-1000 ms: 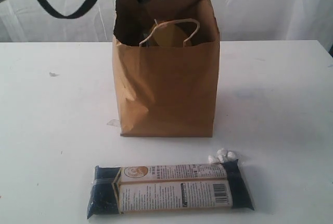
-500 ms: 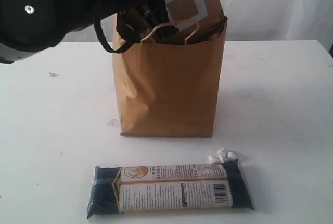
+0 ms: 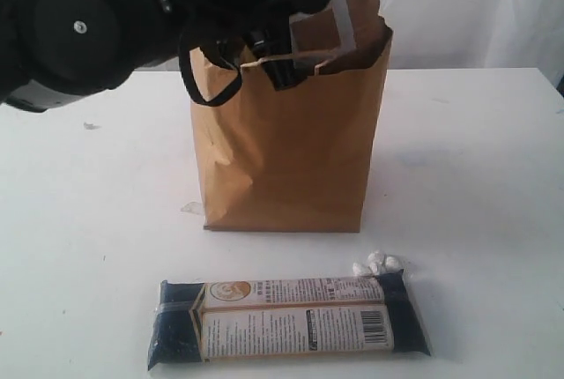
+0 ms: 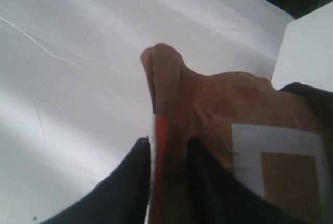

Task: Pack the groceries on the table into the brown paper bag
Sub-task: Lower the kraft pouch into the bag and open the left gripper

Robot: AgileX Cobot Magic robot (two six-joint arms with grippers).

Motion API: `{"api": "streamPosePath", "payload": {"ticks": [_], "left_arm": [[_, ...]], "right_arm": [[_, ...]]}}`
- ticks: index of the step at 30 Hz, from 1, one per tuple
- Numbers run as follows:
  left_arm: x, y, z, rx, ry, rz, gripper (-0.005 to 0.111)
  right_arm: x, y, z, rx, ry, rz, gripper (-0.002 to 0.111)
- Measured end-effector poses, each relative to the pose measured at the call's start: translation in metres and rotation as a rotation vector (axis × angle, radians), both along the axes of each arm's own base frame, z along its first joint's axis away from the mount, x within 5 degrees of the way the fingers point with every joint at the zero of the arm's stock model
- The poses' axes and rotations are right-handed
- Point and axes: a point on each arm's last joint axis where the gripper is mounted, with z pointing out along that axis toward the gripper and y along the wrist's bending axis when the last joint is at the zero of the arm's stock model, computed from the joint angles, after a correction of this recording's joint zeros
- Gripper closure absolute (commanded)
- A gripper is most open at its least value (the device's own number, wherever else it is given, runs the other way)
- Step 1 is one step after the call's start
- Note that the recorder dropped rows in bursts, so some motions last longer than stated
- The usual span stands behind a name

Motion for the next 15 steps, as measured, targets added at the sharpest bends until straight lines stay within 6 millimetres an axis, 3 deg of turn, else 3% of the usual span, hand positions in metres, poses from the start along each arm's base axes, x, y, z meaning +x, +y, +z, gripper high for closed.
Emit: {"api": "streamPosePath", "payload": {"ticks": [5,15], "left_arm": [[0.0046,-0.0043,-0.0075,0.021,-0.005,0.008,0.037],[0.0093,-0.0037,-0.0064,-0.009,-0.054,0.053,0.035]], "right_arm": [[0.0000,0.0000,0.0000,0.000,0.000,0.000,0.100],[0.0000,0.0000,0.0000,0.000,0.000,0.000,0.100]]}}
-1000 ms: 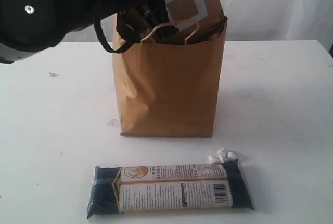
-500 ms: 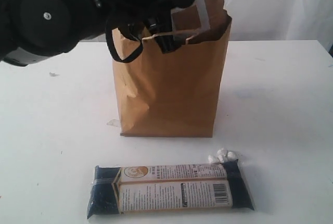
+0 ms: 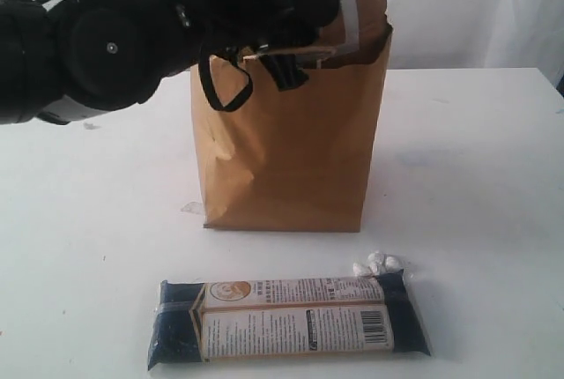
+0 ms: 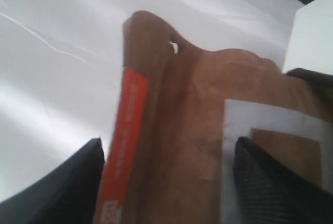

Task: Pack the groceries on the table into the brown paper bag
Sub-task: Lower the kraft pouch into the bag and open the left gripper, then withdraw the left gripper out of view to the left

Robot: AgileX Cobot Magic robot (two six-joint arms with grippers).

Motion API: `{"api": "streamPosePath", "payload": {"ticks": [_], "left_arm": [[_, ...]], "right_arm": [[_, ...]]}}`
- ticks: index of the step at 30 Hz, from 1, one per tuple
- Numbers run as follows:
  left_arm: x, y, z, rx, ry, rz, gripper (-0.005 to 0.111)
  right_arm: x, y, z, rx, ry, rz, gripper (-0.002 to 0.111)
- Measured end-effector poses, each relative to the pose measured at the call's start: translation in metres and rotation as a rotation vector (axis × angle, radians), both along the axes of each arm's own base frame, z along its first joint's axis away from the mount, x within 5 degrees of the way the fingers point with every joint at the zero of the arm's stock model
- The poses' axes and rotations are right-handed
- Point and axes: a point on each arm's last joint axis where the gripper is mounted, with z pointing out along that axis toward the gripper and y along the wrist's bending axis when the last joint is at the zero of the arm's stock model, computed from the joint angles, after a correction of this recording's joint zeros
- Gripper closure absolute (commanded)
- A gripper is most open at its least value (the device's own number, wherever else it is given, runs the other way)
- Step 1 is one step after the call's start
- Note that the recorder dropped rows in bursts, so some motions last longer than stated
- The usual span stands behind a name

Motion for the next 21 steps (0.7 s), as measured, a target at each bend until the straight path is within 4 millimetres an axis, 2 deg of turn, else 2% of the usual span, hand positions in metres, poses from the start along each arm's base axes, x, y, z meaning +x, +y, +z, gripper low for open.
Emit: {"api": "streamPosePath", "payload": {"ticks": [6,12,21], "left_arm": [[0.005,0.011,0.014,-0.135,-0.098,0.124,0.035],[0.010,0.019,0.013,-0.246,-0.032,0.217,0.035],[0.011,0.022,0.012,-0.252,-0.013,0.252,0.035]], "right_arm": [[0.000,0.000,0.000,0.014,0.000,-0.004,0.100],[0.000,0.000,0.000,0.014,0.000,-0.004,0.100],[0.000,0.000,0.000,0.014,0.000,-0.004,0.100]]}}
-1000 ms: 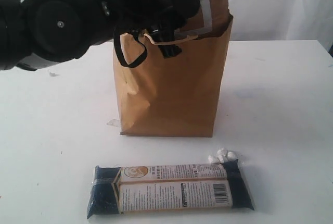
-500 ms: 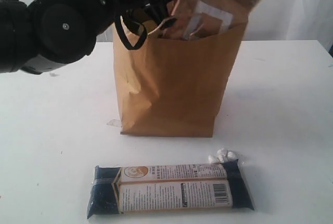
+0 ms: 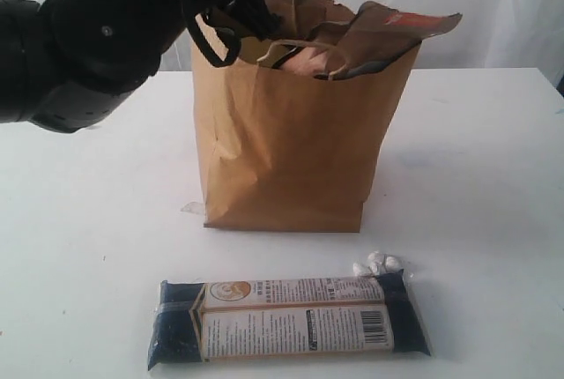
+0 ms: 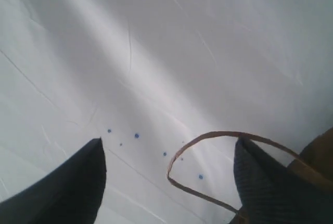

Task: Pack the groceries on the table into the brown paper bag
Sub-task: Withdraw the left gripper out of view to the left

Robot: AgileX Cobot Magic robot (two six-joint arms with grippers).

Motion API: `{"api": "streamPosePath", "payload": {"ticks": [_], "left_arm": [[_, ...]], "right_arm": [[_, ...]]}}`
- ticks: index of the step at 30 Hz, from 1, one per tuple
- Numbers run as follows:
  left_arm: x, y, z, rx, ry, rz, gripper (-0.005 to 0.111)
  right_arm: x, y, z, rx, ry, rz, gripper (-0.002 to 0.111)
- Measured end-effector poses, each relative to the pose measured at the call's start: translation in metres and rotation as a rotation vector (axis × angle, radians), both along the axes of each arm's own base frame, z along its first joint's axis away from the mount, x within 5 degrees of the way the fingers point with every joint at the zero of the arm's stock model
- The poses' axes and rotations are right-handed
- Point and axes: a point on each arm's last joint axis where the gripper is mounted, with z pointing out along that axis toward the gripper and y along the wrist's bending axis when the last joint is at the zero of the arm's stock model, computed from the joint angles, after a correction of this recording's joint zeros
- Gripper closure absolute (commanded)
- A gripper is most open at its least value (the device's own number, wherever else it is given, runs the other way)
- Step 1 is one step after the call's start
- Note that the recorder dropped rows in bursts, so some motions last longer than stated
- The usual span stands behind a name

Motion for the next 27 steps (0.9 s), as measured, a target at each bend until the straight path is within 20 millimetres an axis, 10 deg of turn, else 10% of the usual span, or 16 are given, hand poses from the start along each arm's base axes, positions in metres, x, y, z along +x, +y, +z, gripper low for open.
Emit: {"api": "streamPosePath", "payload": {"ticks": [13,21,27], "left_arm": [[0.002,0.017,0.008,0.041,-0.076,0.187,0.041],[-0.016,0.041,0.029,-0.135,0.107,0.157,0.106],[-0.002,0.095,0.032,-0.169,0.283,0.269,0.107]], "right_arm": [[0.000,0.000,0.000,0.002,0.000,-0.001,0.100],[0.000,0.000,0.000,0.002,0.000,-0.001,0.100],[0.000,0.000,0.000,0.002,0.000,-0.001,0.100]]}}
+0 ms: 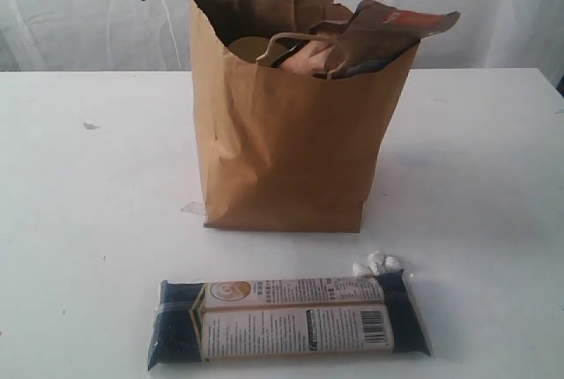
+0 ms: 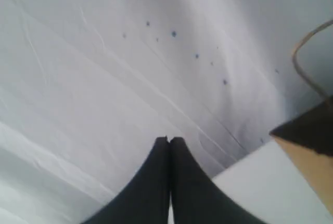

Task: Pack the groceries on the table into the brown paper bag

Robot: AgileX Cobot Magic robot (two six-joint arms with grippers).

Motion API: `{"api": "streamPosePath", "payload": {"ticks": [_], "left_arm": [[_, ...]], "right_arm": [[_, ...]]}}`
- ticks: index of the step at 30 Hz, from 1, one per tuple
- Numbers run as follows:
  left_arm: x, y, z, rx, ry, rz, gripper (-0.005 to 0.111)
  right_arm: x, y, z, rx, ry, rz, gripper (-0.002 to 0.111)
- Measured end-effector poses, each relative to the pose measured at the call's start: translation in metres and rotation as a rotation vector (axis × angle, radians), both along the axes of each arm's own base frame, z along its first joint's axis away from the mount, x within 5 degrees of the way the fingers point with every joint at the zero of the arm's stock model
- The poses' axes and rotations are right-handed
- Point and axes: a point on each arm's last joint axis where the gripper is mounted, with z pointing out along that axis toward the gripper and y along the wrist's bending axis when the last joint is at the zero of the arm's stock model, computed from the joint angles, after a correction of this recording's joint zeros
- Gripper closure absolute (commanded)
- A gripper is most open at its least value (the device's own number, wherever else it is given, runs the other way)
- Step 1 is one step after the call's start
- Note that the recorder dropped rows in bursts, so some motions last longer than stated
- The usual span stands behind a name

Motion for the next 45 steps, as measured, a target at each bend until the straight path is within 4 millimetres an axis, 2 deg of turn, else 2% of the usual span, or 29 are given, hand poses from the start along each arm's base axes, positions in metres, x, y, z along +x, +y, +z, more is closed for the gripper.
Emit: {"api": "streamPosePath", "payload": {"ticks": [1,3,5,7,9,11,12,13,14,15,17,18,19,22,25,27,29,32,35,37,40,41,42,43,45], "left_arm": [[0.014,0.025,-0.007,-0.122,0.084,0.055,0.107],[0.030,0.064,-0.022,-0.188,0.142,0.148,0.107],[0.038,0.100,-0.037,-0.210,0.176,0.239,0.107],[0.041,0.130,-0.046,-0.233,0.188,0.294,0.107],[0.044,0.171,-0.049,-0.237,0.179,0.401,0.107],[0.041,0.218,-0.058,-0.207,0.197,0.598,0.107],[0.039,0.230,-0.063,-0.206,0.210,0.674,0.107],[0.037,0.252,-0.073,-0.206,0.242,0.800,0.107],[0.036,0.261,-0.080,-0.201,0.266,0.853,0.107],[0.033,0.271,-0.099,-0.184,0.328,0.930,0.107],[0.030,0.270,-0.128,-0.178,0.422,0.922,0.107],[0.030,0.266,-0.135,-0.185,0.441,0.883,0.107],[0.033,0.256,-0.144,-0.219,0.460,0.761,0.107],[0.045,0.227,-0.141,-0.387,0.417,0.408,0.107],[0.061,0.190,-0.114,-0.566,0.332,-0.077,0.107],[0.068,0.171,-0.081,-0.653,0.264,-0.384,0.107],[0.069,0.162,-0.050,-0.706,0.218,-0.571,0.107],[0.067,0.160,-0.011,-0.755,0.177,-0.717,0.107],[0.061,0.167,0.011,-0.802,0.156,-0.706,0.107],[0.056,0.176,0.023,-0.873,0.127,-0.566,0.107],[0.047,0.205,0.031,-1.087,0.027,-0.156,0.107],[0.039,0.218,0.032,-1.140,-0.044,0.019,0.107],[0.033,0.226,0.032,-1.159,-0.092,0.118,0.107],[0.027,0.234,0.033,-1.122,-0.133,0.211,0.107],[0.015,0.240,0.039,-0.893,-0.158,0.294,0.107]], "right_arm": [[0.000,0.000,0.000,0.000,0.000,0.000,0.100],[0.000,0.000,0.000,0.002,0.000,-0.001,0.100],[0.000,0.000,0.000,0.002,0.000,-0.001,0.100],[0.000,0.000,0.000,0.002,0.000,-0.001,0.100],[0.000,0.000,0.000,0.002,0.000,-0.001,0.100],[0.000,0.000,0.000,0.002,0.000,-0.001,0.100],[0.000,0.000,0.000,0.002,0.000,-0.001,0.100],[0.000,0.000,0.000,0.002,0.000,-0.001,0.100],[0.000,0.000,0.000,0.002,0.000,-0.001,0.100],[0.000,0.000,0.000,0.002,0.000,-0.001,0.100],[0.000,0.000,0.000,0.002,0.000,-0.001,0.100],[0.000,0.000,0.000,0.002,0.000,-0.001,0.100],[0.000,0.000,0.000,0.002,0.000,-0.001,0.100],[0.000,0.000,0.000,0.002,0.000,-0.001,0.100],[0.000,0.000,0.000,0.002,0.000,-0.001,0.100],[0.000,0.000,0.000,0.002,0.000,-0.001,0.100],[0.000,0.000,0.000,0.002,0.000,-0.001,0.100],[0.000,0.000,0.000,0.002,0.000,-0.001,0.100],[0.000,0.000,0.000,0.002,0.000,-0.001,0.100],[0.000,0.000,0.000,0.002,0.000,-0.001,0.100],[0.000,0.000,0.000,0.002,0.000,-0.001,0.100],[0.000,0.000,0.000,0.002,0.000,-0.001,0.100],[0.000,0.000,0.000,0.002,0.000,-0.001,0.100],[0.000,0.000,0.000,0.002,0.000,-0.001,0.100],[0.000,0.000,0.000,0.002,0.000,-0.001,0.100]]}}
